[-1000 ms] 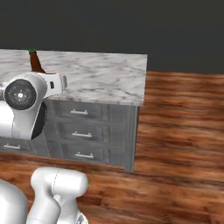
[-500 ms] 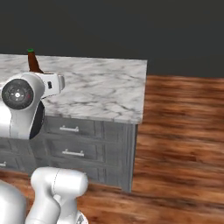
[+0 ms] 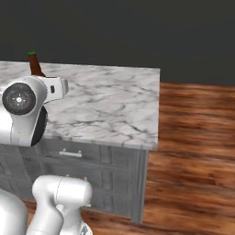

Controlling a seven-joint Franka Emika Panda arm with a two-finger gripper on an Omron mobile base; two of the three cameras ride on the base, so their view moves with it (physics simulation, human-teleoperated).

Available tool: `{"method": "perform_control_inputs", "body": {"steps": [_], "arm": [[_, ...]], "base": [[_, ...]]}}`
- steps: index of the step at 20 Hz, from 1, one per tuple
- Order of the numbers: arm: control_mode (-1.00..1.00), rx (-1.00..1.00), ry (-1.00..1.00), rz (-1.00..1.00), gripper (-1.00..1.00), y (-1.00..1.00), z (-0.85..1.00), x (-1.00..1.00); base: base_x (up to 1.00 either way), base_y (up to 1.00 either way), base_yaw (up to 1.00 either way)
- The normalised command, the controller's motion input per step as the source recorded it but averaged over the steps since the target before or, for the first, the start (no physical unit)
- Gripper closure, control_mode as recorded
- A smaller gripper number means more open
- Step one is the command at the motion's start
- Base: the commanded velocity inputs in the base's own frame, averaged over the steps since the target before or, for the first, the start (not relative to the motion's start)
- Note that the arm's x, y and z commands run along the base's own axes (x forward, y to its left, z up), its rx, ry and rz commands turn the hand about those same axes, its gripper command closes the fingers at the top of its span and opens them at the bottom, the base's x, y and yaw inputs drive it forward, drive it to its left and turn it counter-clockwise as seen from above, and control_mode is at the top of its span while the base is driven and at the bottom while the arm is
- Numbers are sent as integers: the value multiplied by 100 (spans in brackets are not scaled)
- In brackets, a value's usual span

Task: Get the candle and the beer from the cabinet and move them to the dining counter.

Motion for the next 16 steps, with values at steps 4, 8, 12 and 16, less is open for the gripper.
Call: {"method": "perform_control_inputs", "body": {"steps": [4, 8, 12, 16], "arm": [[100, 0, 0, 0, 100, 0, 0, 0], [100, 0, 0, 0, 100, 0, 0, 0], [100, 0, 0, 0, 100, 0, 0, 0], [100, 0, 0, 0, 100, 0, 0, 0]], "base": [[58, 27, 3], [62, 22, 4], [58, 11, 5], [53, 7, 6]]}}
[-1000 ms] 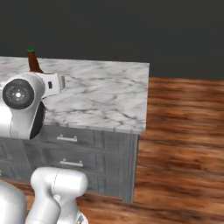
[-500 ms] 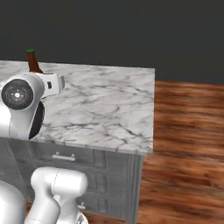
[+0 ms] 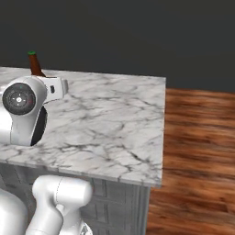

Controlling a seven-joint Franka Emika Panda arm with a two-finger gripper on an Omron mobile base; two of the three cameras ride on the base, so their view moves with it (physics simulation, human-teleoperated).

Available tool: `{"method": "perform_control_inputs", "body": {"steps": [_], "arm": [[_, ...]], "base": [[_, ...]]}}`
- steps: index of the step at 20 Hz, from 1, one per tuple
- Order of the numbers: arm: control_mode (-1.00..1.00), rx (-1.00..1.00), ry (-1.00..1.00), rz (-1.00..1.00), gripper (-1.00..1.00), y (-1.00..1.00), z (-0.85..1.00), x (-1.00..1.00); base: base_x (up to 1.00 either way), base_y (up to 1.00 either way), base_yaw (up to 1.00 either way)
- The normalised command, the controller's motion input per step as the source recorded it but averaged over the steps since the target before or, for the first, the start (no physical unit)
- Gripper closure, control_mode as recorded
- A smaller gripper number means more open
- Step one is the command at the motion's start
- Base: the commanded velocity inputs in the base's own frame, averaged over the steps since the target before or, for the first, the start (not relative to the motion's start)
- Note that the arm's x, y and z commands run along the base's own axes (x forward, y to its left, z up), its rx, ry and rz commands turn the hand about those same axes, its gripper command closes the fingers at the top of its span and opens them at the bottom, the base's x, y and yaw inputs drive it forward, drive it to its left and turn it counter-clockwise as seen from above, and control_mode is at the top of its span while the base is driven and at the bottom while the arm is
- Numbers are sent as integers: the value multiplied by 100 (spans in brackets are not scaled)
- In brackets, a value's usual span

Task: Get the candle and the beer from the cabinet and move them to the dining counter.

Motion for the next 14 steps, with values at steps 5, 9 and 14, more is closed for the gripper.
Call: {"method": "perform_control_inputs", "body": {"steps": [5, 9, 14], "arm": [[100, 0, 0, 0, 100, 0, 0, 0], [100, 0, 0, 0, 100, 0, 0, 0], [100, 0, 0, 0, 100, 0, 0, 0]], "base": [[46, 6, 5], [4, 0, 4], [0, 0, 0]]}}
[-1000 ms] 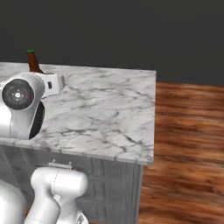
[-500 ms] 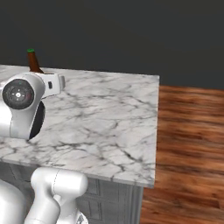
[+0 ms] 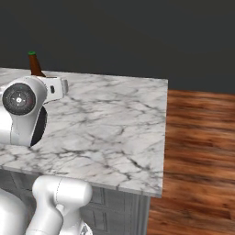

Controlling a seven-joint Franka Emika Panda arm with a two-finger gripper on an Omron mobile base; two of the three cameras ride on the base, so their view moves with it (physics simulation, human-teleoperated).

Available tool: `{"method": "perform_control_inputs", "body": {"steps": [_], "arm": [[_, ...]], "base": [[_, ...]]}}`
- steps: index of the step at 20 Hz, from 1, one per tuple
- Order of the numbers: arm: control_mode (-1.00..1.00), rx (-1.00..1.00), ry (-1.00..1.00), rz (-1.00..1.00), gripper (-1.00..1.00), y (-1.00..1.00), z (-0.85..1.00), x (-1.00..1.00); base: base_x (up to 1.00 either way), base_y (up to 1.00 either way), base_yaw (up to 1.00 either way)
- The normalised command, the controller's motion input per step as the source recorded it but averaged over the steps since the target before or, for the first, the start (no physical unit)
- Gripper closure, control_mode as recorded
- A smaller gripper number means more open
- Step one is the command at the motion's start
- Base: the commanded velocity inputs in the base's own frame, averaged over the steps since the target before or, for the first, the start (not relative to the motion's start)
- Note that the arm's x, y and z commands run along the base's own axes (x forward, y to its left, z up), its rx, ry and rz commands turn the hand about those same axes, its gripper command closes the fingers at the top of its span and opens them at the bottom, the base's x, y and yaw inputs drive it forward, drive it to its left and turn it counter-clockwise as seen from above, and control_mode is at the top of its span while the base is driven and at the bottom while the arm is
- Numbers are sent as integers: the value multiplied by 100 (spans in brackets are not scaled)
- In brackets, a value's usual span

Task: Get the candle and the beer from the cabinet and move them to the dining counter.

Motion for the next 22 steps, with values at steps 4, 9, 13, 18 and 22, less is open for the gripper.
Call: {"method": "perform_control_inputs", "body": {"steps": [4, 9, 13, 18, 22], "arm": [[100, 0, 0, 0, 100, 0, 0, 0], [100, 0, 0, 0, 100, 0, 0, 0], [-100, 0, 0, 0, 100, 0, 0, 0], [-100, 0, 0, 0, 100, 0, 0, 0], [-100, 0, -2, 0, 100, 0, 0, -4]], "base": [[0, 0, 0], [0, 0, 0], [0, 0, 0], [0, 0, 0], [0, 0, 0]]}}
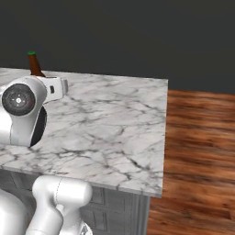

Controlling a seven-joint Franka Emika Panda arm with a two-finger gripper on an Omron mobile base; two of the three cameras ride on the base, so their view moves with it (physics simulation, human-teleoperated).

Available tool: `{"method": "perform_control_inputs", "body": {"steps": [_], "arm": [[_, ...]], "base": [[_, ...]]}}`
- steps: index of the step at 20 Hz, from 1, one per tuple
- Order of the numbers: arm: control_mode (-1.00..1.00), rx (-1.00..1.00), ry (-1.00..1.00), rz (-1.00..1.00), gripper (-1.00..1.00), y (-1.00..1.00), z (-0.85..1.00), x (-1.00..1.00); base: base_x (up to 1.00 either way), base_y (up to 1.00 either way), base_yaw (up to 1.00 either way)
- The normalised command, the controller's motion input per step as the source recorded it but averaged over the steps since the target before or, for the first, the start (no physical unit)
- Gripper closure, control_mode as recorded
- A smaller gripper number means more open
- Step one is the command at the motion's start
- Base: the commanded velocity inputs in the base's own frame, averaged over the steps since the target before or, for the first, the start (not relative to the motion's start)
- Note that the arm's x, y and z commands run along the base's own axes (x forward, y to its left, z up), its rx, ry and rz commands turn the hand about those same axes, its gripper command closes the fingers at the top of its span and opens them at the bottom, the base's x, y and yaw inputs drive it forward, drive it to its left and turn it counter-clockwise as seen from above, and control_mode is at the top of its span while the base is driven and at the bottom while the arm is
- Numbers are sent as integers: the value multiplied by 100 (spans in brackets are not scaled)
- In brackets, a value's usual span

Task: Get the candle and the beer from the cabinet and move them to the dining counter.

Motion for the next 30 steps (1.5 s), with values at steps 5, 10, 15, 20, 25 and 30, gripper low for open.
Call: {"method": "perform_control_inputs", "body": {"steps": [5, 10, 15, 20, 25, 30], "arm": [[-100, -2, 3, 1, 100, -6, -15, -7], [-100, 0, 1, 7, 100, -6, -24, 6], [-100, -3, 0, 17, 100, 0, -25, 27], [-100, -1, 1, 28, 100, 1, -25, 41], [-100, 0, 0, 27, 100, 8, -27, 36], [-100, 0, 0, 29, 100, 13, -32, 28]], "base": [[0, 0, 0], [0, 0, 0], [0, 0, 0], [0, 0, 0], [0, 0, 0], [0, 0, 0]]}}
